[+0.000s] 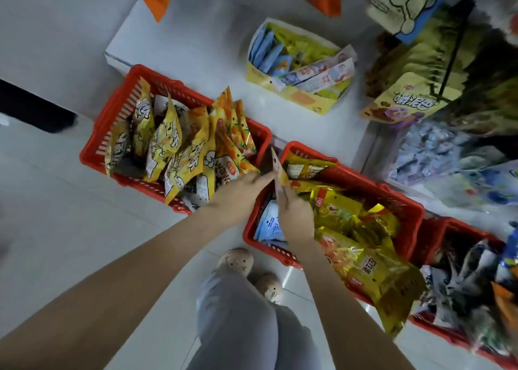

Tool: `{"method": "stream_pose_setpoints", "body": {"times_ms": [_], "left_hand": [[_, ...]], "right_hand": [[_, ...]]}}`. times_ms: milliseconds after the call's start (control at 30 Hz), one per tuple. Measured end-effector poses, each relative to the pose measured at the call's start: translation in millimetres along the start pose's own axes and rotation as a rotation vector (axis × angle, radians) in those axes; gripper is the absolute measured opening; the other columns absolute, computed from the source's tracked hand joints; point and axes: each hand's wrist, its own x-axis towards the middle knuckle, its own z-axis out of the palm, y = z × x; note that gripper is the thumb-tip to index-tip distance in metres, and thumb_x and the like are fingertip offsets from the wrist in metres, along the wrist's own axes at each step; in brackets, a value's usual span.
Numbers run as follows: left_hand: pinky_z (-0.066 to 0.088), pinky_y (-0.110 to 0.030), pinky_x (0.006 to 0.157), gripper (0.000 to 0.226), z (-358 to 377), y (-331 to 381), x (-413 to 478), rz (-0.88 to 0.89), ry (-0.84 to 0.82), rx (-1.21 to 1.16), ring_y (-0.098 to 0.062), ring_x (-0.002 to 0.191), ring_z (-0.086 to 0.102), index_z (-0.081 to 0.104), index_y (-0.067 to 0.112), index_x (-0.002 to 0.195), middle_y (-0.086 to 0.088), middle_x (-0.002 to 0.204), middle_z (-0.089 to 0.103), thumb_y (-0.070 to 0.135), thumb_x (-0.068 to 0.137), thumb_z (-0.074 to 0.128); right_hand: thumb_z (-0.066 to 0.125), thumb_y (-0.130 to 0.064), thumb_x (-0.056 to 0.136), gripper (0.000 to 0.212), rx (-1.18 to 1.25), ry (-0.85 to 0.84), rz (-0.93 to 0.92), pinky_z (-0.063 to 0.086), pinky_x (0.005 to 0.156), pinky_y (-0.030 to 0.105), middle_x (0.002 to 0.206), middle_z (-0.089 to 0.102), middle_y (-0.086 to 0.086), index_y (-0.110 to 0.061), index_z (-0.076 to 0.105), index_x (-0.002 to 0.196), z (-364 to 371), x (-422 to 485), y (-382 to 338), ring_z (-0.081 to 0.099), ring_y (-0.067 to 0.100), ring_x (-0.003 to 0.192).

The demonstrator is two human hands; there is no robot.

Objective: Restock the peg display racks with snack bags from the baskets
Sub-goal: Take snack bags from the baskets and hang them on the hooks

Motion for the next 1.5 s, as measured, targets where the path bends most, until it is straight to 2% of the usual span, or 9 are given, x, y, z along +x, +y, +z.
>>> {"method": "stream_pose_setpoints", "body": {"times_ms": [167, 267, 400, 633, 767, 900, 1100, 1233, 1500], "left_hand": [[0.041, -0.024, 0.074, 0.081, -73, 50, -49, 0.057, 0.050, -0.336, -0.014, 0.092, 0.051, -0.003, 0.039, 0.151, -0.007, 0.136, 0.044, 0.010, 0.097, 0.049], [0.049, -0.036, 0.092, 0.098, -127, 90, -90, 0.110, 0.004, -0.490, -0.020, 0.114, 0.055, -0.010, 0.045, 0.148, -0.001, 0.156, 0.024, 0.034, 0.088, 0.066], [0.024, -0.021, 0.109, 0.117, -191, 145, -158, 0.199, 0.050, -0.389, 0.001, 0.140, 0.010, -0.008, 0.030, 0.152, 0.022, 0.155, -0.004, 0.044, 0.074, 0.078], [0.042, -0.032, 0.083, 0.053, -290, 209, -252, 0.017, 0.549, -0.263, -0.027, 0.111, 0.055, 0.040, 0.015, 0.142, -0.009, 0.122, 0.058, 0.014, 0.092, 0.057], [0.025, -0.035, 0.055, 0.025, -345, 230, -295, -0.097, 0.815, -0.461, -0.020, 0.053, 0.042, 0.057, -0.005, 0.093, 0.001, 0.058, 0.040, 0.015, 0.101, 0.043], [0.035, -0.025, 0.056, 0.023, -392, 250, -327, -0.058, 0.780, -0.619, -0.022, 0.072, 0.057, 0.067, 0.006, 0.103, 0.002, 0.069, 0.055, 0.021, 0.099, 0.049], [0.046, -0.028, 0.072, 0.021, -436, 282, -361, 0.082, 0.745, -0.649, -0.015, 0.085, 0.061, 0.068, 0.012, 0.111, 0.001, 0.091, 0.067, 0.020, 0.097, 0.054], [0.049, -0.039, 0.094, 0.013, -461, 297, -365, 0.137, 0.760, -0.643, -0.018, 0.100, 0.064, 0.068, 0.026, 0.101, 0.005, 0.103, 0.070, 0.022, 0.095, 0.057], [0.043, -0.022, 0.072, 0.020, -525, 325, -357, 0.374, 0.858, -0.764, 0.001, 0.075, 0.058, 0.064, 0.025, 0.086, 0.010, 0.087, 0.067, 0.013, 0.098, 0.052]], "right_hand": [[0.052, -0.013, 0.096, 0.016, 0.320, 0.003, 0.117, 0.043, 0.059, 0.039, 0.066, 0.057, 0.019, -0.003, 0.064, 0.094, -98, -41, -58, 0.052, 0.031, 0.059], [0.053, -0.015, 0.096, 0.017, 0.581, 0.011, 0.176, 0.052, 0.076, 0.038, 0.085, 0.070, 0.008, -0.021, 0.067, 0.090, -176, -78, -106, 0.066, 0.025, 0.083], [0.051, -0.012, 0.098, 0.025, 0.892, 0.028, 0.136, 0.047, 0.063, 0.006, 0.073, 0.071, -0.016, -0.030, 0.063, 0.084, -267, -124, -180, 0.066, -0.006, 0.077], [0.050, -0.020, 0.099, 0.018, 0.972, 0.009, -0.099, 0.048, 0.078, 0.012, 0.108, 0.068, -0.014, -0.030, 0.061, 0.109, -363, -184, -274, 0.064, 0.004, 0.101], [0.047, -0.048, 0.093, 0.046, 0.855, 0.031, -0.312, 0.042, 0.101, 0.031, 0.124, 0.062, -0.006, -0.038, 0.042, 0.138, -420, -215, -297, 0.056, 0.007, 0.117], [0.051, -0.024, 0.099, 0.058, 0.550, 0.214, -0.428, 0.044, 0.074, 0.016, 0.091, 0.064, 0.004, -0.033, 0.023, 0.149, -478, -231, -312, 0.061, 0.015, 0.086], [0.056, -0.025, 0.095, 0.026, 0.282, 0.360, -0.527, 0.049, 0.061, 0.023, 0.067, 0.067, 0.007, -0.020, 0.052, 0.120, -534, -249, -338, 0.059, 0.005, 0.056], [0.059, -0.029, 0.092, 0.016, 0.201, 0.490, -0.547, 0.039, 0.057, 0.018, 0.069, 0.057, 0.004, -0.014, 0.056, 0.098, -560, -256, -350, 0.055, 0.019, 0.069], [0.059, -0.037, 0.091, 0.018, 0.008, 0.830, -0.552, 0.010, 0.073, 0.028, 0.099, 0.046, -0.009, -0.020, 0.067, 0.092, -608, -249, -395, 0.035, 0.017, 0.109]]}}
